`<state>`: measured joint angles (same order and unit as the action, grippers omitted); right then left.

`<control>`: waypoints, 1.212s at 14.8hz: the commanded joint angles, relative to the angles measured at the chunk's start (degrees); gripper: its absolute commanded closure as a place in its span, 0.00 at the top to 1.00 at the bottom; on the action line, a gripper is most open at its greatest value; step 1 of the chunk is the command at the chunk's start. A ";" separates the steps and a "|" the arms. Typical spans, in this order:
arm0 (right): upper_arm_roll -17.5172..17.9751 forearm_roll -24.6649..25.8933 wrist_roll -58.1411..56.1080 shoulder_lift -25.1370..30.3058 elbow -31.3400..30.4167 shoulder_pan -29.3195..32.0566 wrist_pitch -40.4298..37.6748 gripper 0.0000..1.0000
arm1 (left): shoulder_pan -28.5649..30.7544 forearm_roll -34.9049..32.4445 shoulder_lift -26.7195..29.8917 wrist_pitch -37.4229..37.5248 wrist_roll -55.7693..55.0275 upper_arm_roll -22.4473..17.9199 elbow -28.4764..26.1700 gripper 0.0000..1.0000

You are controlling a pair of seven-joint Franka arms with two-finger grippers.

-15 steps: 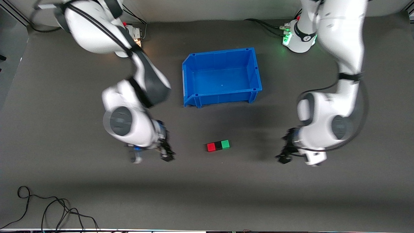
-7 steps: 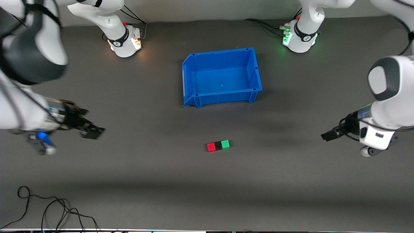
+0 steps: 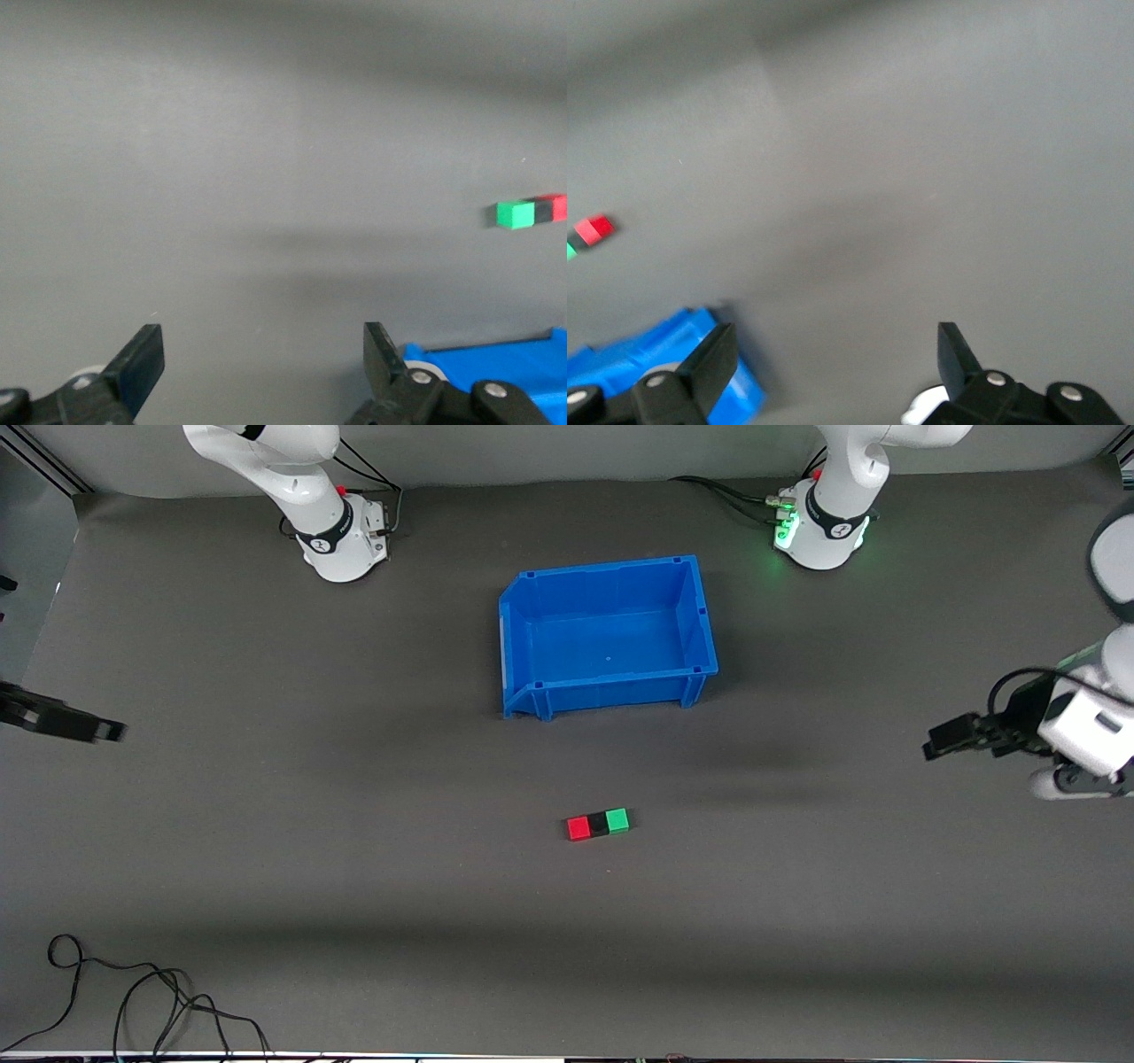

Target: Attach green and red cubes to black cube

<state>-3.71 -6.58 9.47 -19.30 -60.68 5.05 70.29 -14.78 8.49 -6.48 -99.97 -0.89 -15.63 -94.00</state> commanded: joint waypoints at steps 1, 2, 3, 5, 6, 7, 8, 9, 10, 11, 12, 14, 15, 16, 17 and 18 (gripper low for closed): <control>-2.26 0.07 -5.87 2.25 -3.83 -1.70 0.99 1.00 | -0.07 -3.12 4.45 2.93 1.15 0.42 -0.39 1.00; -2.01 0.07 -5.69 2.77 -4.27 -1.53 0.99 1.00 | -0.25 -3.13 5.59 3.11 1.15 0.51 -0.57 1.00; -2.00 0.16 -5.52 2.95 -4.36 -1.53 0.99 1.00 | -0.42 -3.30 6.47 3.63 1.06 0.60 -0.48 1.00; -1.92 1.12 -5.51 3.30 -4.80 -1.53 0.99 1.00 | -0.77 -4.70 7.80 4.95 -0.17 0.95 -0.22 1.00; -1.74 1.48 -5.43 4.26 -6.28 -1.53 1.34 1.00 | -0.78 -4.71 8.15 5.91 -0.08 0.95 0.04 1.00; -1.65 1.48 -5.43 6.10 -9.43 -1.53 3.26 1.00 | 0.01 -4.80 8.24 6.45 -0.08 1.56 0.39 1.00; -1.48 1.57 -5.43 9.08 -13.98 -1.53 6.06 0.99 | 2.71 -4.80 8.15 6.71 -0.08 4.26 0.75 1.00; -0.17 1.57 -5.43 12.24 -18.82 -0.66 9.22 1.00 | 7.96 -4.97 8.15 6.72 -0.08 10.38 0.75 1.00; 2.11 2.00 -5.34 14.62 -22.08 0.48 11.51 1.00 | 11.23 -6.10 8.15 6.72 -0.08 14.36 0.75 1.00; 4.74 3.84 -5.34 15.60 -23.16 2.49 12.32 1.00 | 12.57 -7.42 8.15 6.72 -0.08 15.96 0.57 1.00; 7.29 5.77 -5.34 16.04 -23.34 3.64 12.33 1.00 | 12.76 -7.61 8.15 6.72 -0.08 16.33 0.40 1.00; 8.46 7.54 -5.34 17.18 -25.00 3.92 13.29 1.00 | 12.58 -7.61 8.50 6.72 0.18 16.07 0.22 1.00; 8.46 7.55 -5.43 19.02 -27.71 3.92 15.56 1.00 | 12.67 -7.61 8.68 6.80 0.53 15.98 0.22 1.00; 8.54 7.55 -5.43 21.04 -31.22 3.83 18.71 1.00 | 12.67 -7.61 8.68 7.33 0.54 15.89 0.57 1.00; 8.46 7.55 -5.43 21.67 -32.30 3.57 20.48 1.00 | 12.67 -7.61 8.68 7.59 0.62 15.89 0.83 1.00; 8.46 7.63 -5.86 21.15 -31.61 3.39 21.11 1.00 | 12.67 -7.70 8.85 8.38 1.23 15.80 0.84 1.00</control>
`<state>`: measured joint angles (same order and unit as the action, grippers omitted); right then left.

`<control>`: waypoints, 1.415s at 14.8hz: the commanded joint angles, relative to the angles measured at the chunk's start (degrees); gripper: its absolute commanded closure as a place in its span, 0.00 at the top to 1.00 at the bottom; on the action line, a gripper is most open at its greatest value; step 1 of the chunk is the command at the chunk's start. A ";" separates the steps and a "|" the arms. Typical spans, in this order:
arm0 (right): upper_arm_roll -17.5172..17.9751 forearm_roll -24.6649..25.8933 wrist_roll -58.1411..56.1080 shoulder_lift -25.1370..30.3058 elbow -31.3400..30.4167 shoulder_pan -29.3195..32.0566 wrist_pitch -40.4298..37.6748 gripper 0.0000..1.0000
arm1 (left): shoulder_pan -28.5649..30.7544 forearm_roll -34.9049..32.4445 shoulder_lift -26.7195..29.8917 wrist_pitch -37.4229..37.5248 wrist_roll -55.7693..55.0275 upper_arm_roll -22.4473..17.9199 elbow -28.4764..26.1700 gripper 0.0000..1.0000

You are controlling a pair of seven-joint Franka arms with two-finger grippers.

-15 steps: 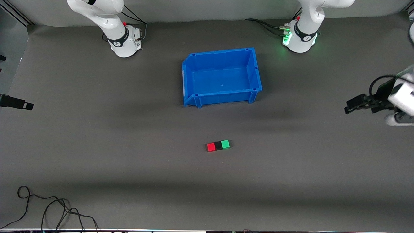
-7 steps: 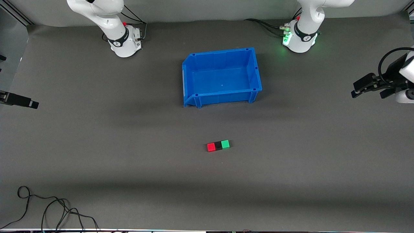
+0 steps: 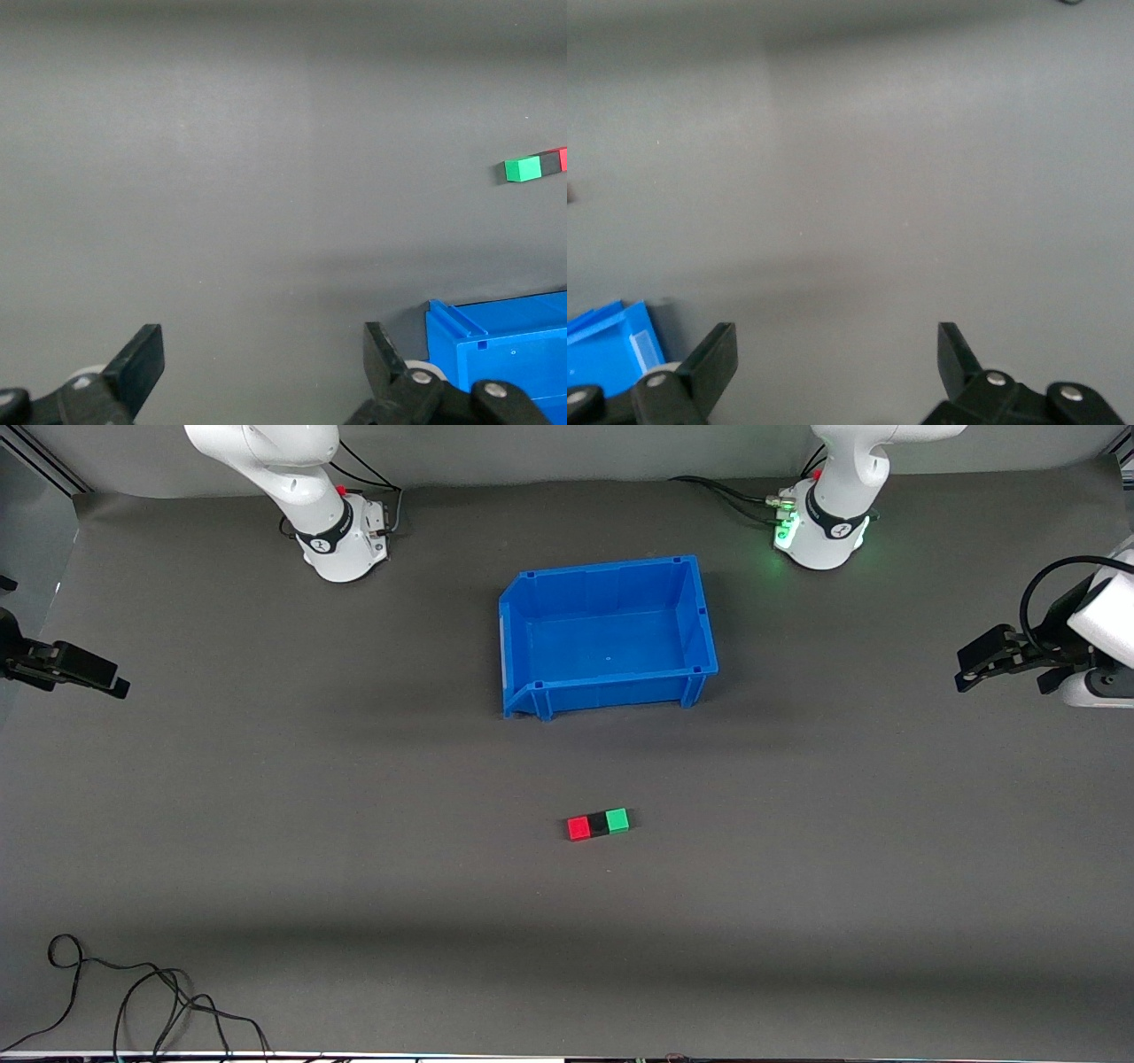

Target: Attach green and red cubes to black cube

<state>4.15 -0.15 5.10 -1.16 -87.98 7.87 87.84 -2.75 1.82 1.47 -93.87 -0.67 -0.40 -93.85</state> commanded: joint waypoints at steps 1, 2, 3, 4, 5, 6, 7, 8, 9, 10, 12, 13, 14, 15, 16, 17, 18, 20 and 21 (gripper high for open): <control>0.33 1.30 -1.50 2.57 -3.44 0.31 3.57 1.00 | 0.73 -1.12 0.99 3.25 1.02 0.58 0.77 1.00; 0.07 1.30 -1.58 2.39 -3.26 -0.48 3.65 0.99 | 0.64 -1.90 1.08 3.43 1.11 0.58 0.77 1.00; -0.63 1.30 -1.50 2.30 -2.99 -1.44 3.65 0.99 | 0.46 -2.34 1.25 4.04 1.20 0.84 0.77 1.00; -1.51 1.38 -1.50 2.21 -2.99 -2.50 3.65 0.99 | 0.20 -2.35 1.34 4.75 1.20 0.93 0.77 1.00; -2.82 1.73 -1.50 1.77 -2.82 -4.07 3.65 0.99 | 0.11 -2.35 1.34 5.36 1.98 1.02 0.77 1.00; -4.40 3.04 -1.58 1.34 -1.94 -5.83 3.65 0.99 | 0.11 -2.35 1.34 6.50 3.56 1.02 0.77 1.00; -4.94 3.58 -1.67 1.24 -1.76 -6.63 3.57 0.99 | 0.20 -2.35 1.43 7.21 4.01 0.93 0.77 1.00; -4.94 3.50 -1.58 1.24 -1.76 -6.55 3.39 0.99 | 0.20 -2.26 1.43 7.04 3.66 0.84 1.12 1.00; -4.94 3.41 -1.58 1.24 -1.93 -6.64 3.04 0.99 | 0.20 -2.26 1.26 7.47 3.83 0.84 1.73 1.00; -4.94 3.41 -1.67 1.24 -1.85 -6.55 2.87 0.99 | 0.11 -2.26 1.08 7.48 3.84 0.93 1.65 1.00; -4.94 3.41 -1.76 -0.59 -1.24 -6.72 2.86 0.99 | -0.06 -2.35 0.73 7.39 3.92 1.02 1.91 1.00; -4.94 3.41 -1.76 -0.69 -1.23 -6.81 2.78 0.99 | 0.02 -2.44 0.73 7.39 4.01 1.02 1.91 1.00; -4.94 3.41 -1.67 -0.69 -1.15 -6.90 2.78 0.99 | 0.02 -2.61 0.64 7.39 4.01 0.93 1.83 1.00; -4.94 3.41 -1.76 -0.69 -1.23 -6.81 2.78 1.00 | -0.06 -3.31 0.64 7.48 3.93 1.02 1.83 1.00; -4.94 3.41 -1.76 -0.69 -1.23 -6.73 2.78 1.00 | -0.06 -3.40 0.55 7.48 3.92 1.02 1.83 1.00; -4.94 3.41 -1.76 -0.69 -1.15 -6.73 2.78 0.99 | -0.06 -3.40 0.55 7.48 4.01 1.02 1.91 1.00; -4.94 3.41 -1.85 -0.69 -1.23 -6.73 2.78 0.99 | -0.06 -3.40 0.55 7.48 3.93 1.02 1.91 1.00; -4.94 3.32 -1.67 -0.78 -1.23 -6.73 2.78 1.00 | 0.11 -3.40 -0.06 7.48 4.01 0.93 2.18 1.00; -4.94 3.32 -1.41 -0.78 -1.23 -6.81 2.78 0.99 | 0.11 -3.40 -0.06 7.56 4.01 1.02 2.61 1.00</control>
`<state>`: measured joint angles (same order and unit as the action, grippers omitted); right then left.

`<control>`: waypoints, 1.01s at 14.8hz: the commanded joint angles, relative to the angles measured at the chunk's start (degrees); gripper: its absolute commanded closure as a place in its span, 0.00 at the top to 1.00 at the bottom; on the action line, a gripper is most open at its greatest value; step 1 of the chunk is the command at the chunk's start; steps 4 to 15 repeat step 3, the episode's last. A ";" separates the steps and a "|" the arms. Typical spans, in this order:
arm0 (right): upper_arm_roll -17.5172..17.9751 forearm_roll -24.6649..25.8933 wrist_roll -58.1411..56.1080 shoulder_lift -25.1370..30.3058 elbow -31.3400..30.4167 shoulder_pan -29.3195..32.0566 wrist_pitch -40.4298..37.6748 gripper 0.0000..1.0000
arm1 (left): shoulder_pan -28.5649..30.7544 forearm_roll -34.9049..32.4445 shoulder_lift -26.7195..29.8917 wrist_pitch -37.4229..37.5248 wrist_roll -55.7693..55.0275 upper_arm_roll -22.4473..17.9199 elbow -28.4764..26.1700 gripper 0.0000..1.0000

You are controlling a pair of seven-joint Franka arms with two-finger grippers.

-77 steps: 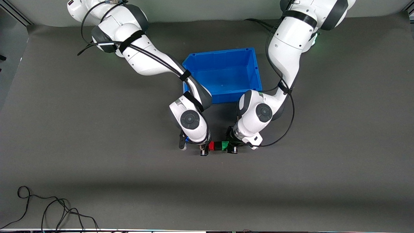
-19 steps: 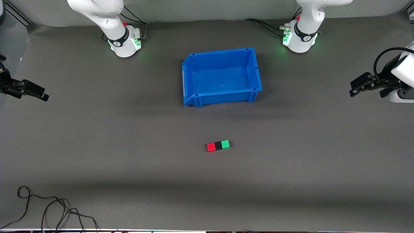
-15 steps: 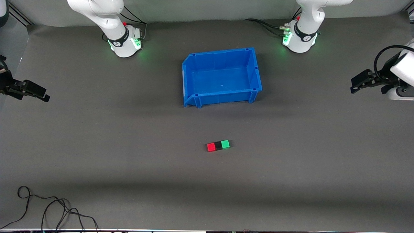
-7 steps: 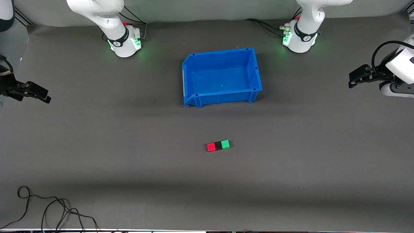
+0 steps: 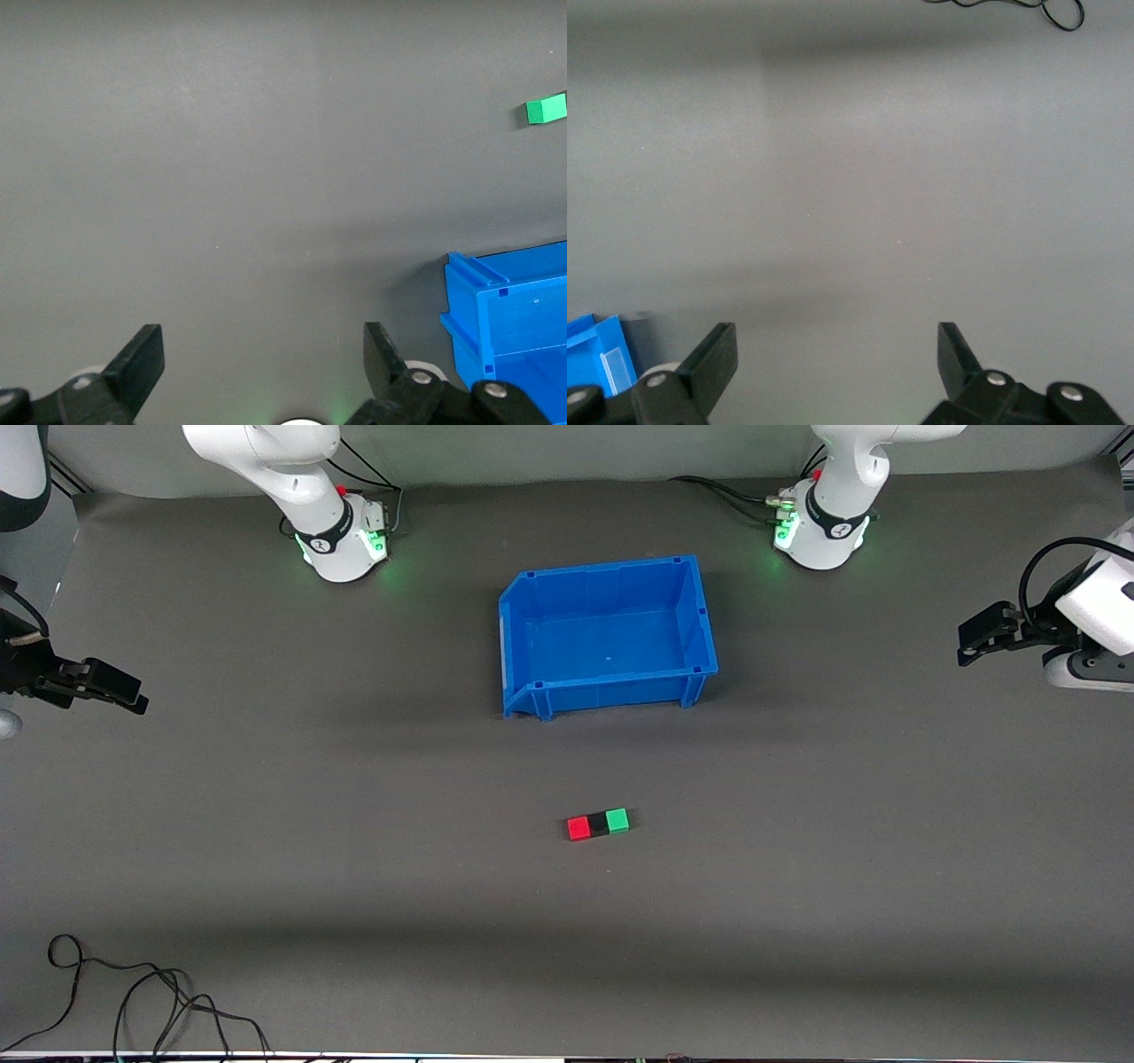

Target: Attach green and red cubes to black cube

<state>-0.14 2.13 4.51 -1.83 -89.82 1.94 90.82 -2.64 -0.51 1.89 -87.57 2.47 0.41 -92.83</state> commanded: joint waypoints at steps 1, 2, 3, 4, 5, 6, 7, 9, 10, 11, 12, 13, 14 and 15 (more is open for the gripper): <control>-0.65 1.03 -0.55 -0.10 0.61 -0.97 -0.20 0.99 | -0.08 -1.07 -0.49 1.26 0.78 0.12 1.78 1.00; -0.65 1.03 -0.46 -0.10 0.61 -0.98 -0.20 0.99 | -0.17 -1.07 -0.49 1.26 0.78 0.11 1.86 1.00; -0.65 1.03 -0.46 -0.10 0.61 -1.06 -0.20 0.99 | -0.17 -1.07 -0.49 1.26 0.78 0.20 1.87 1.00; -0.65 1.03 -0.46 -0.10 0.61 -1.06 -0.20 0.99 | -0.17 -1.07 -0.49 1.26 0.78 0.20 1.87 1.00; -0.65 1.03 -0.46 -0.10 0.61 -1.06 -0.20 0.99 | -0.17 -1.07 -0.49 1.26 0.78 0.20 1.87 1.00; -0.65 1.03 -0.46 -0.10 0.61 -1.06 -0.20 0.99 | -0.17 -1.07 -0.49 1.26 0.78 0.20 1.87 1.00; -0.65 1.03 -0.46 -0.10 0.61 -1.06 -0.20 0.99 | -0.17 -1.07 -0.49 1.26 0.78 0.20 1.87 1.00; -0.65 1.03 -0.46 -0.10 0.61 -1.06 -0.20 0.99 | -0.17 -1.07 -0.49 1.26 0.78 0.20 1.87 1.00; -0.65 1.03 -0.46 -0.10 0.61 -1.06 -0.20 0.99 | -0.17 -1.07 -0.49 1.26 0.78 0.20 1.87 1.00; -0.65 1.03 -0.46 -0.10 0.61 -1.06 -0.20 0.99 | -0.17 -1.07 -0.49 1.26 0.78 0.20 1.87 1.00; -0.65 1.03 -0.46 -0.10 0.61 -1.06 -0.20 0.99 | -0.17 -1.07 -0.49 1.26 0.78 0.20 1.87 1.00; -0.65 1.03 -0.46 -0.10 0.61 -1.06 -0.20 0.99 | -0.17 -1.07 -0.49 1.26 0.78 0.20 1.87 1.00; -0.65 1.03 -0.46 -0.10 0.61 -1.06 -0.20 0.99 | -0.17 -1.07 -0.49 1.26 0.78 0.20 1.87 1.00; -0.65 1.03 -0.46 -0.10 0.61 -1.06 -0.20 0.99 | -0.17 -1.07 -0.49 1.26 0.78 0.20 1.87 1.00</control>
